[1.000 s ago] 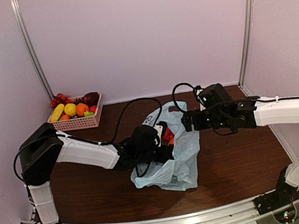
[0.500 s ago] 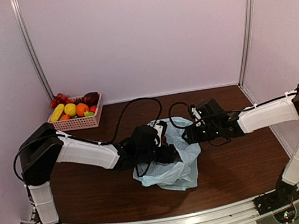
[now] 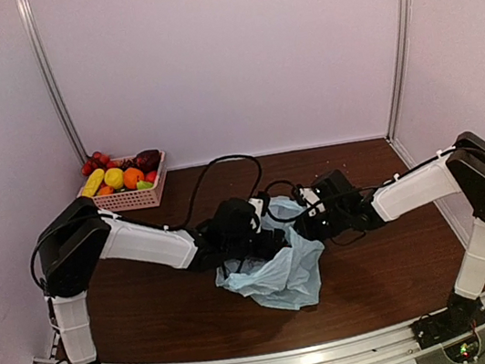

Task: Untie the knot of the plastic bag and take out the fruit
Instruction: Adjust the takeout bag at the center of the board.

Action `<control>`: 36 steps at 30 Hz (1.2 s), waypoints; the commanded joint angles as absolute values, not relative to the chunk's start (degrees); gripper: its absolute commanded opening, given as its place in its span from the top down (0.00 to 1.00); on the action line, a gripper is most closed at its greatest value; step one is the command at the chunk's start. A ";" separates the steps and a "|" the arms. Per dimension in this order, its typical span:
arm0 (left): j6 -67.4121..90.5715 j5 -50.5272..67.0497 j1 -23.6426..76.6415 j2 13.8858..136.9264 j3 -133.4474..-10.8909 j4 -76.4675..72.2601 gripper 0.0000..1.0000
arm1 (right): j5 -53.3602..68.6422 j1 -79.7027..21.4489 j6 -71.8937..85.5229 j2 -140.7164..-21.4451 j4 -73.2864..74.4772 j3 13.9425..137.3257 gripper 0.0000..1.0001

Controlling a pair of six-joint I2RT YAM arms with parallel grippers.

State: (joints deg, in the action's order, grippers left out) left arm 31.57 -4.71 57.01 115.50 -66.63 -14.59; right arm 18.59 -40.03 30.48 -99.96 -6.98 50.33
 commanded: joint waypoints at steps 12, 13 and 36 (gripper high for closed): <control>27.31 -5.21 56.85 122.52 -72.59 -12.79 0.25 | 22.33 -40.61 33.21 -98.02 -8.73 50.99 0.94; 27.02 -5.38 56.85 122.33 -72.51 -12.85 0.29 | 22.20 -40.61 33.30 -97.80 -8.64 50.98 0.95; 32.14 -6.01 56.90 92.24 -47.22 -20.74 0.58 | 11.73 -40.52 35.52 -91.92 -5.43 50.90 1.00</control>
